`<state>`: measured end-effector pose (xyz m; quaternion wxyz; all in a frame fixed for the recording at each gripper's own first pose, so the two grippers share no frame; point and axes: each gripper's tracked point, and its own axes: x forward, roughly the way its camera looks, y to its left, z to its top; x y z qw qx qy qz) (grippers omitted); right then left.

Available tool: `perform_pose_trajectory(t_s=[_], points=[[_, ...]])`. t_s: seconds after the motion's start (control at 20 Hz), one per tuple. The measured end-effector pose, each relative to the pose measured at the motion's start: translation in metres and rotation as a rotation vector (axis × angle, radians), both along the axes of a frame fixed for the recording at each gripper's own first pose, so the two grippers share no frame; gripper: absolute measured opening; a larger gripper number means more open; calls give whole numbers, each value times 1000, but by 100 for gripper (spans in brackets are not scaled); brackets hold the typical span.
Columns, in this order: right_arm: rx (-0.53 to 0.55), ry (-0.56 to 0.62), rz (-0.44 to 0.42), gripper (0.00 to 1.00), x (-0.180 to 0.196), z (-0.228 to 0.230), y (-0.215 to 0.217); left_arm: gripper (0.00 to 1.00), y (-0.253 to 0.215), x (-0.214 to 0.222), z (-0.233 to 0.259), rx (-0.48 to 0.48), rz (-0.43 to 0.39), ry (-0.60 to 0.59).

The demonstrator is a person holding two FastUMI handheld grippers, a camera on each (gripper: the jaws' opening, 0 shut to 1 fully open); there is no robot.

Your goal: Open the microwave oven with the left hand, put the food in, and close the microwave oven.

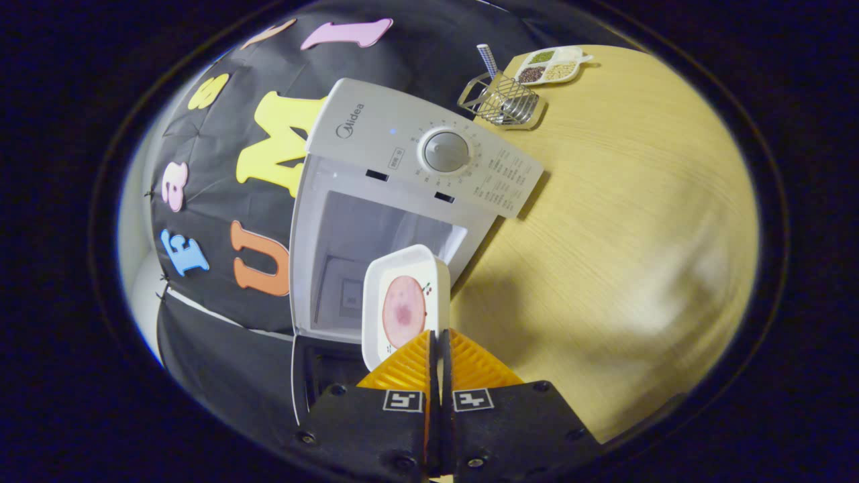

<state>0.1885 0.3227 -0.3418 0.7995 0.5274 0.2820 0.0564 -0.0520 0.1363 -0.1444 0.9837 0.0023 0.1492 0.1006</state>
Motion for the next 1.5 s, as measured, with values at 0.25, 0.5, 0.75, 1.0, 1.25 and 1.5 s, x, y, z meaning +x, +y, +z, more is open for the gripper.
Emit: perform_pose_trajectory(t_s=[0.25,0.5,0.75,1.0,1.25,1.5], points=[[36,-29,-104,0,40,3,45,96,15,4,-13,12,15,13],[94,-17,-254,4,93,1,58,96,34,8,-25,12,37,29],[78,-29,-321,4,131,-4,69,96,45,11,-35,43,29,46],[82,4,-353,4,151,-17,65,96,53,11,-34,43,46,34],[77,5,-372,9,156,-24,56,96,48,12,-38,41,47,36],[89,-98,-362,13,141,2,45,96,40,15,-33,41,42,30]])
